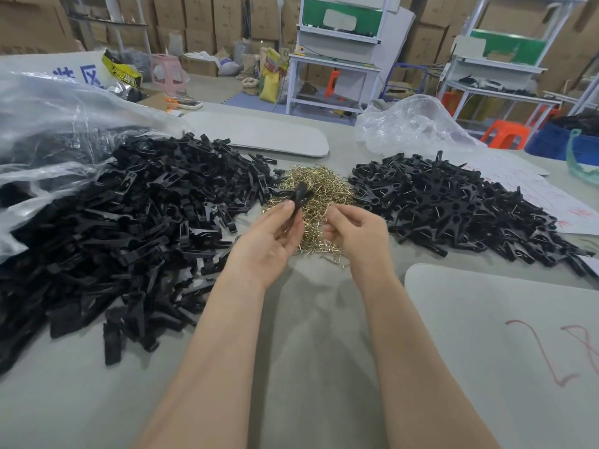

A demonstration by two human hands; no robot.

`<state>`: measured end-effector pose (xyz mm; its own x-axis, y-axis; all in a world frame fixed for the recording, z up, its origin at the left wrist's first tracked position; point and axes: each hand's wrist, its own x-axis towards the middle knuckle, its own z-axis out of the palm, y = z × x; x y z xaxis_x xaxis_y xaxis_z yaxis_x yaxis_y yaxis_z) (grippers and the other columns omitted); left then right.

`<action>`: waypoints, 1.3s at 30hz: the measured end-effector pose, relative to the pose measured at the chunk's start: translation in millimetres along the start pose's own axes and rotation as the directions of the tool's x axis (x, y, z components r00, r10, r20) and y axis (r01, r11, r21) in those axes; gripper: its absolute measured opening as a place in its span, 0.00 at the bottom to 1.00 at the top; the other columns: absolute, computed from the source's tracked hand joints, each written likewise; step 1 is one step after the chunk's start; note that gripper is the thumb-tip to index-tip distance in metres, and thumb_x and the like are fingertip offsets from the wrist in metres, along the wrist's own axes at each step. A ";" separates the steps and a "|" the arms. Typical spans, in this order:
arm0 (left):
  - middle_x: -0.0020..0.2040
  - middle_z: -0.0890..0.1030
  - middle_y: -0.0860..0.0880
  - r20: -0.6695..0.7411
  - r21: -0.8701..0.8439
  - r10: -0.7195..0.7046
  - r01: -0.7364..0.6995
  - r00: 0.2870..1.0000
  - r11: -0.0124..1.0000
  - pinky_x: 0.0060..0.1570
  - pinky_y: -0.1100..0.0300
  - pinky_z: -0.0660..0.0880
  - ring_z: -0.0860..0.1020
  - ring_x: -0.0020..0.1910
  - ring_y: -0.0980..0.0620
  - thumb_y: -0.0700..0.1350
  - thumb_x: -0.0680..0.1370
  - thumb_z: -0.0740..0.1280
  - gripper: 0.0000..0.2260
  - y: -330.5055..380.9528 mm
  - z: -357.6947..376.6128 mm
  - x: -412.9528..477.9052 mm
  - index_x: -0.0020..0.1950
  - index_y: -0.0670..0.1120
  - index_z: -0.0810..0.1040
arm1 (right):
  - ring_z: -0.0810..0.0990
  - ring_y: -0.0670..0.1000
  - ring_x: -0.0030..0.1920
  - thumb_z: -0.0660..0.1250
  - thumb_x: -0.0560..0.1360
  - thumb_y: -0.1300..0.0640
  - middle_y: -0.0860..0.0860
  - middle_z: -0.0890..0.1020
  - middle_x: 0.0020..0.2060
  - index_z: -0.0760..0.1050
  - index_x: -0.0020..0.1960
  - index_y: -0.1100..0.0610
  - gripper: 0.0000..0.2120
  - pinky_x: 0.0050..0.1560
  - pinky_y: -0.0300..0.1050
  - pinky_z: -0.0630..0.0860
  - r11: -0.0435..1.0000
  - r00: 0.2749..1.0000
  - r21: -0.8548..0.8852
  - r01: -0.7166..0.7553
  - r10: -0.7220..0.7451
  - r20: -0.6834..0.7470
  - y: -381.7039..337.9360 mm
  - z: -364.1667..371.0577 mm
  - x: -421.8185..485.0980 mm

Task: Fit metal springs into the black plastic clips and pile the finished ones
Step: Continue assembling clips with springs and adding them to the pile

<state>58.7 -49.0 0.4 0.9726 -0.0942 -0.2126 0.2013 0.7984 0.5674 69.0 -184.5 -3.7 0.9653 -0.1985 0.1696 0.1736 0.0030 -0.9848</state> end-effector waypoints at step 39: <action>0.41 0.68 0.57 0.387 0.922 0.474 -0.342 0.791 -0.183 0.44 0.62 0.64 0.70 0.45 0.52 0.40 0.72 0.72 0.12 -24.4 -2.4 4.6 0.45 0.49 0.69 | 0.74 0.37 0.29 0.71 0.73 0.59 0.46 0.79 0.30 0.78 0.34 0.52 0.09 0.30 0.24 0.67 0.974 0.994 -0.227 0.011 -0.034 -0.100 -12.3 1.1 -5.7</action>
<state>57.9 -67.4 -16.4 0.9095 0.0741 0.4090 -0.2618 -0.6622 0.7021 61.6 -182.3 7.5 0.9347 -0.2950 0.1983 0.1349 -0.2218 -0.9657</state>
